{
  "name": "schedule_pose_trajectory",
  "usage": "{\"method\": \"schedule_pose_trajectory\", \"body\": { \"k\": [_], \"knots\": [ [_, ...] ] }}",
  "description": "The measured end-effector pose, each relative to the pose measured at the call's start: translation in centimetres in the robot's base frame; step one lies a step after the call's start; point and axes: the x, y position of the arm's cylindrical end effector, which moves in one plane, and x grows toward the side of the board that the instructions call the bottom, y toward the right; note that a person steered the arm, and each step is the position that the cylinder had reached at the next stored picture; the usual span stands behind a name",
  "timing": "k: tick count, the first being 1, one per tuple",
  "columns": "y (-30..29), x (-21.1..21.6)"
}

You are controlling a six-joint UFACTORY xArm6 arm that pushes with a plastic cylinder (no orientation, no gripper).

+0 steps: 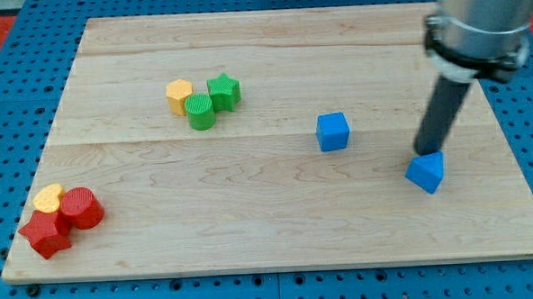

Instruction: Push the blue cube into the blue triangle

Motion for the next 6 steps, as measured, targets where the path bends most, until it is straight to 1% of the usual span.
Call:
{"method": "schedule_pose_trajectory", "body": {
  "k": [1, 2, 3, 4, 5, 6],
  "knots": [
    [-0.6, -2.8],
    [-7.1, -7.8],
    [-11.6, -6.0],
    [-11.3, -4.0],
    [-14.6, -5.2],
    [-21.0, -6.7]
  ]
}}
